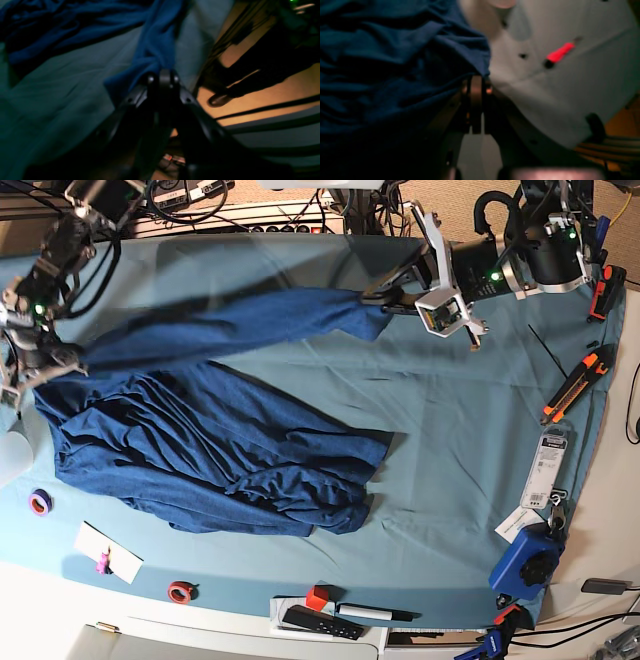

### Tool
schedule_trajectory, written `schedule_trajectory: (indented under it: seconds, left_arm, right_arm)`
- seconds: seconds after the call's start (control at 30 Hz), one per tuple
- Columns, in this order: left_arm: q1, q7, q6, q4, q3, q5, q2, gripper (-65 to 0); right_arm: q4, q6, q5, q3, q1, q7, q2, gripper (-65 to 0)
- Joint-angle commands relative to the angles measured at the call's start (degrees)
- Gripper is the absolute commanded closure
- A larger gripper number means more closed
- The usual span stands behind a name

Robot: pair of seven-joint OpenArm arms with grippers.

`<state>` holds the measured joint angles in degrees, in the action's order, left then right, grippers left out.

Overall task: Layout the t-shirt on the table in an organized manner, then fold the t-shirt properly
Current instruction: 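Pull the grasped sleeve with the left gripper away from the shirt body, then release the sleeve, grasp the shirt hem with the left gripper and pull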

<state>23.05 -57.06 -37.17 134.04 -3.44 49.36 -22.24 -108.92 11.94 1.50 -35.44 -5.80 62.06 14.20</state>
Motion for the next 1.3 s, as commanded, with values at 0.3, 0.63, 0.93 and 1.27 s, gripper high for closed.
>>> schedule_trajectory:
  seconds: [0.3,0.63,0.93,1.27]
  left_arm:
    - [-0.04,-0.72,2.16,0.96,-0.13,-12.11,-2.56,0.0]
    - [-0.02,-5.60,5.22,0.96,-0.13,-15.34,-2.54,0.0]
    - [-0.02,-7.08,7.32,0.96,-0.11,-18.86,-2.54,-30.9]
    - [-2.23,7.67,10.73,0.96,-0.07,-24.02,-2.51,-30.7]
  right_arm:
    - [-1.64,1.36,0.24,-9.05,-8.09,-1.27,1.07,0.0]
    - [-1.64,1.38,0.20,-10.32,-9.75,-1.07,3.08,0.0]
    - [-1.64,2.84,0.22,-10.32,-9.75,0.55,3.58,-27.1]
    - [-1.64,2.82,0.31,-10.32,-9.73,-0.37,3.58,-27.1]
